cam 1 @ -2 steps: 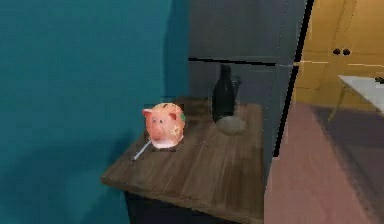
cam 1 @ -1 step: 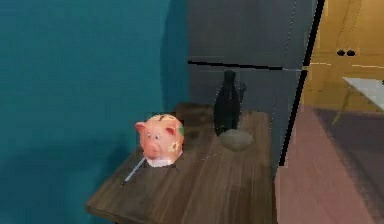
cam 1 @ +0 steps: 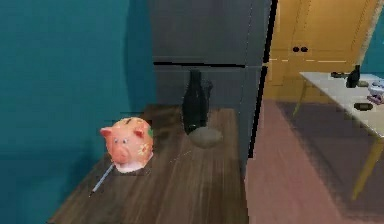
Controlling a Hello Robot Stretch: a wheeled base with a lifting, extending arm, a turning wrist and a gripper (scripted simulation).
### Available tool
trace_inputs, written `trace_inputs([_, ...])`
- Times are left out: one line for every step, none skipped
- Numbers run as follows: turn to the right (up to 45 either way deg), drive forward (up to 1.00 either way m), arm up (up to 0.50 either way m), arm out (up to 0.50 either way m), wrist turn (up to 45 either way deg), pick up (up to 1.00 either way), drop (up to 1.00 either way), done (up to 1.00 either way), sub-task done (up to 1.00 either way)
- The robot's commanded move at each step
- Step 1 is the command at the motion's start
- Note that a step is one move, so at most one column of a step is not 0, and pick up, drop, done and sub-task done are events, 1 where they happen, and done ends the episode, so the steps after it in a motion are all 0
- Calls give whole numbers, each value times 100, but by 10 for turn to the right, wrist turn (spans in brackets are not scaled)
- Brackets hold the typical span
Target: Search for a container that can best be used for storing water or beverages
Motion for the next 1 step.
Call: trace_inputs([0, 0, 0, 0, 0, 0, 0, 100, 0])
